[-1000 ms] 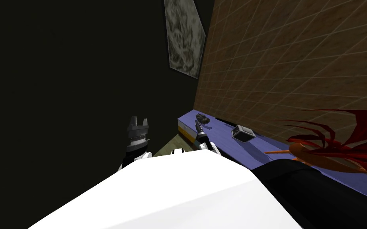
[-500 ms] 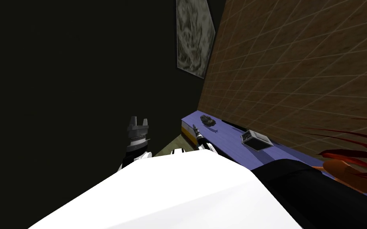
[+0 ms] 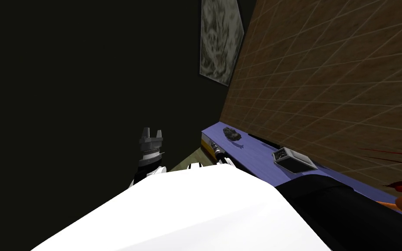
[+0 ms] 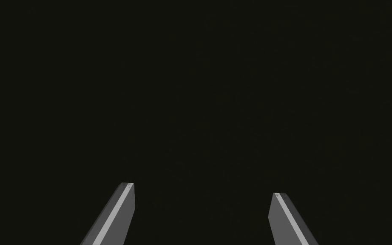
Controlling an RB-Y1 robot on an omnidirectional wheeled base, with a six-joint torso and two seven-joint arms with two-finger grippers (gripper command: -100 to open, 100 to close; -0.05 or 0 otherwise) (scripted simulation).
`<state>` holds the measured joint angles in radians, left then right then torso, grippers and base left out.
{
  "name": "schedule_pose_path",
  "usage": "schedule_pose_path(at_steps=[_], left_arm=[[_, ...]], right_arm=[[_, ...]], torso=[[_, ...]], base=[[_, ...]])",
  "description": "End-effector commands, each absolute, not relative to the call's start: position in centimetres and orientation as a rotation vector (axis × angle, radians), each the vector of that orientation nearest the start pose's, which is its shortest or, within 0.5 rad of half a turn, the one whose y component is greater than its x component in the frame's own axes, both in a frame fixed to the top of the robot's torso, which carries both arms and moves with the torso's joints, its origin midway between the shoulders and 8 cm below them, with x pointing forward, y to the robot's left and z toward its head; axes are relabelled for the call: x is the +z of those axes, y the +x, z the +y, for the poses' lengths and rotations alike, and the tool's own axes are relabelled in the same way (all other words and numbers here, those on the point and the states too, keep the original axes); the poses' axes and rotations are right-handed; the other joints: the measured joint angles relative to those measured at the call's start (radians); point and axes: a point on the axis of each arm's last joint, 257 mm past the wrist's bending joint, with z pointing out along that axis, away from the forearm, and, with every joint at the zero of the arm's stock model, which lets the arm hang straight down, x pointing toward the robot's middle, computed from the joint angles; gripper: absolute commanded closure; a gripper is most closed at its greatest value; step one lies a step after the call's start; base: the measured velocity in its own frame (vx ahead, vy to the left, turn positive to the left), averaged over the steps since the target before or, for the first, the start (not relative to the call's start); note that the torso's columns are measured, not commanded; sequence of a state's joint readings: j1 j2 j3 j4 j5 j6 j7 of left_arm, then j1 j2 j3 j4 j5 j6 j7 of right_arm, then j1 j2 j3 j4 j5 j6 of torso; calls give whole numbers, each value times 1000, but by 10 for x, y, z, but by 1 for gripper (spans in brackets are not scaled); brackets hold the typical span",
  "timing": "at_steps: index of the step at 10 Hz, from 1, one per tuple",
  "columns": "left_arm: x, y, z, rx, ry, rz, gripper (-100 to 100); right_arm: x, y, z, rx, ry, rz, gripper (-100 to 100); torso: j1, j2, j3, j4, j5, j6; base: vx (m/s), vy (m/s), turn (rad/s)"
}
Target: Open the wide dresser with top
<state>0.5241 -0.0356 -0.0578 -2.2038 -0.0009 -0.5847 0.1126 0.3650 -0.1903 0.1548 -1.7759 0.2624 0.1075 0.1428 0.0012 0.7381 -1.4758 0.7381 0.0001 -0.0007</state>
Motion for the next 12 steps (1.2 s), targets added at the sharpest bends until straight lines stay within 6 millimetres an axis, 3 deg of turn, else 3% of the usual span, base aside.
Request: schedule_pose_path(at_steps=[1,3,5,6,7,10,11,12], left_arm=[[-1,344,266,-1451,-743,558,0],[-1,344,266,-1451,-743,558,0],[-1,344,266,-1451,-743,558,0],[-1,344,266,-1451,-743,558,0],[-1,344,266,-1451,-743,558,0],[-1,344,266,-1451,-743,558,0],[-1,344,266,-1451,-743,558,0],[-1,344,266,-1451,-743,558,0]], right_arm=[[-369,419,-252,599,894,1794,-100],[-386,411,-259,557,929,1833,-100],[-419,399,-265,456,929,1924,-100],[-421,397,-266,453,931,1928,-100],[-445,387,-269,373,908,1998,-100],[-480,366,-282,245,907,2093,-100],[-482,363,-285,226,919,2102,-100],[-499,352,-292,139,892,2158,-100]], torso=[[-1,-1,-1,0,0,1],[-1,-1,-1,0,0,1],[-1,1,0,0,0,0],[-1,0,0,0,0,1],[-2,1,0,0,0,1],[-1,-1,-1,0,0,0],[-1,-1,-1,0,0,1],[-2,1,0,0,0,1]], base=[[66,61,272],[40,35,33],[43,36,189],[21,17,-8],[30,43,203],[52,34,160],[38,28,-7],[50,40,195]])
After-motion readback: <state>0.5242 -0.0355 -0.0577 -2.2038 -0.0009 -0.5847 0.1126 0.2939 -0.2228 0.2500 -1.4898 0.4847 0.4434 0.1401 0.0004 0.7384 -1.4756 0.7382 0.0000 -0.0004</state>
